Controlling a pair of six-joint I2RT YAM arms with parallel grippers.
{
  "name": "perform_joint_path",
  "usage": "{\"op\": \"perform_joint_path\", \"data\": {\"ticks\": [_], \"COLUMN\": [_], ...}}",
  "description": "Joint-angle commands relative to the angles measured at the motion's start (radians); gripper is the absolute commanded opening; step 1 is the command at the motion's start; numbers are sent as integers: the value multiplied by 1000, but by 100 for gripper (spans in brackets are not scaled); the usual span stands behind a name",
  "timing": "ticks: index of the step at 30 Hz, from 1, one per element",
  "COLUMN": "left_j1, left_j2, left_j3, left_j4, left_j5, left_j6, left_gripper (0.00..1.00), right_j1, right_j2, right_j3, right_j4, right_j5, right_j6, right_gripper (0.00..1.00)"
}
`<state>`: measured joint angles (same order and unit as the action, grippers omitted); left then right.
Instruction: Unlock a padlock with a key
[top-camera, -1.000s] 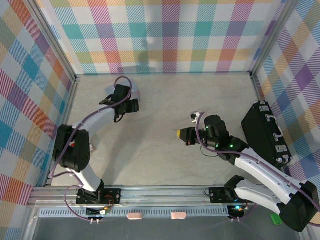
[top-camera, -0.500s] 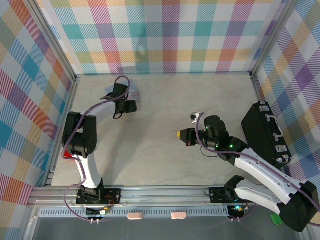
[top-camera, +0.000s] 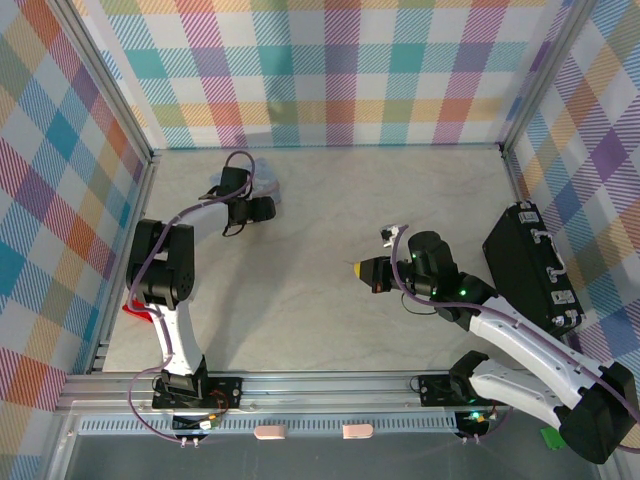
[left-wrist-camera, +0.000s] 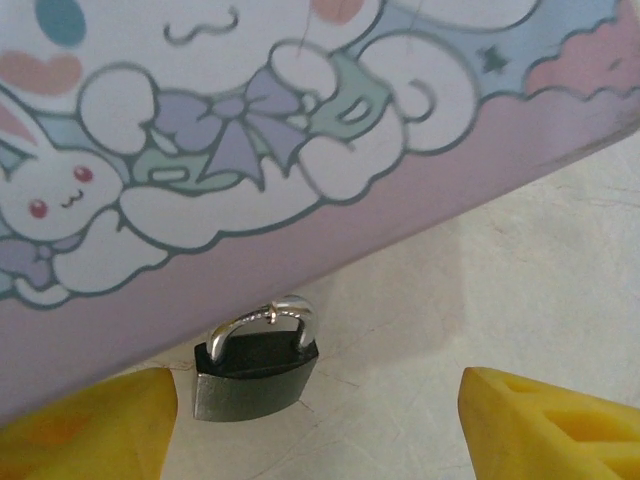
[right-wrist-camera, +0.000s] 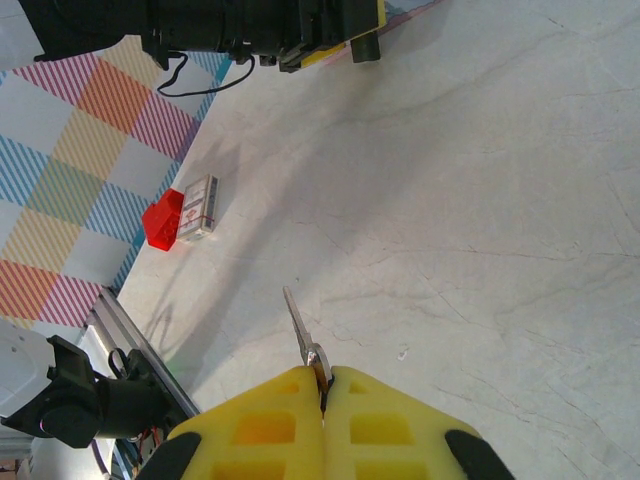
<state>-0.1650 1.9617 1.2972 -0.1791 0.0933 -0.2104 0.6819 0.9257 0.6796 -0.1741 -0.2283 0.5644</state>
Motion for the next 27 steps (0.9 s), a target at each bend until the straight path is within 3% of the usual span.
{"op": "perform_joint_path", "data": {"ticks": [1, 9, 17, 27], "left_j1": [25, 37, 38, 39], "left_j2": [29, 70, 87, 76], "left_j3": [26, 53, 36, -34], "left_j4": [8, 17, 79, 182], "left_j5": [43, 96, 147, 177], "left_j6": [-33, -66, -143, -244], "left_gripper": [74, 70, 46, 36], "right_j1": [5, 5, 5, 5], "right_j2": [-24, -27, -28, -20], "right_j3": [-4, -11, -13, -14], "right_j4": [-10, -6, -8, -1], "right_j5": [-17, -20, -19, -23], "right_j6": [5, 11, 13, 18], "right_gripper": [0, 0, 0, 0]}}
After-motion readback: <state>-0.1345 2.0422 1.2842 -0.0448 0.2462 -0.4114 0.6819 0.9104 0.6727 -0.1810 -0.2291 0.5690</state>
